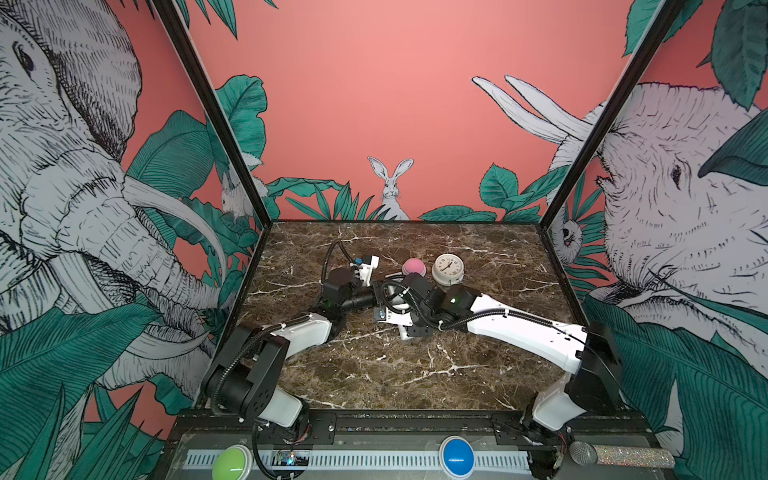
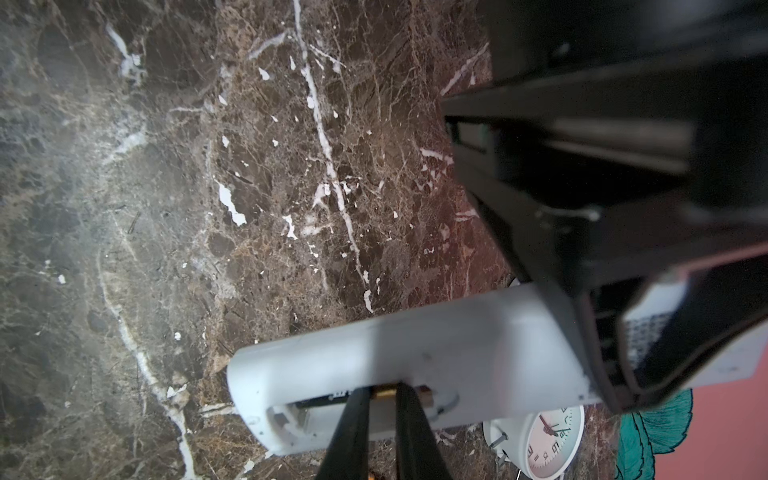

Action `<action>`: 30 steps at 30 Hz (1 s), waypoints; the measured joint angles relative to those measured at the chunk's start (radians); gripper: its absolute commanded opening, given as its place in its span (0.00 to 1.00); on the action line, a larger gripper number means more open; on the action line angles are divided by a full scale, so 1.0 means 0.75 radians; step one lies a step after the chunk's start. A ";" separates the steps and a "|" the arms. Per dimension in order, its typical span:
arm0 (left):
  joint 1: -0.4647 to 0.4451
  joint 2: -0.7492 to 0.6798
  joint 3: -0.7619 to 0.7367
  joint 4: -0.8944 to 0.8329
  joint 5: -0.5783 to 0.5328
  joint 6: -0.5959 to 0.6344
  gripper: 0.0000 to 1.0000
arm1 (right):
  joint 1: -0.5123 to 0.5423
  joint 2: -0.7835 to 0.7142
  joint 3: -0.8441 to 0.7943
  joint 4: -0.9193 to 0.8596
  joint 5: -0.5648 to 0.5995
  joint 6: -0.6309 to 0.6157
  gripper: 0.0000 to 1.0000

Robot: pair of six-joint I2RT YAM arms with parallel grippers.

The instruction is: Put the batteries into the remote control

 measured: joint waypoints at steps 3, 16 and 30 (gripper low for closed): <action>-0.001 -0.001 0.000 0.000 -0.005 0.000 0.00 | 0.000 -0.024 -0.003 0.005 -0.006 0.015 0.23; -0.001 0.000 0.000 -0.001 -0.023 0.001 0.00 | 0.000 -0.153 -0.041 0.038 -0.006 0.111 0.37; 0.009 0.000 0.000 -0.033 -0.023 0.024 0.00 | -0.015 -0.234 -0.108 0.065 0.053 0.279 0.54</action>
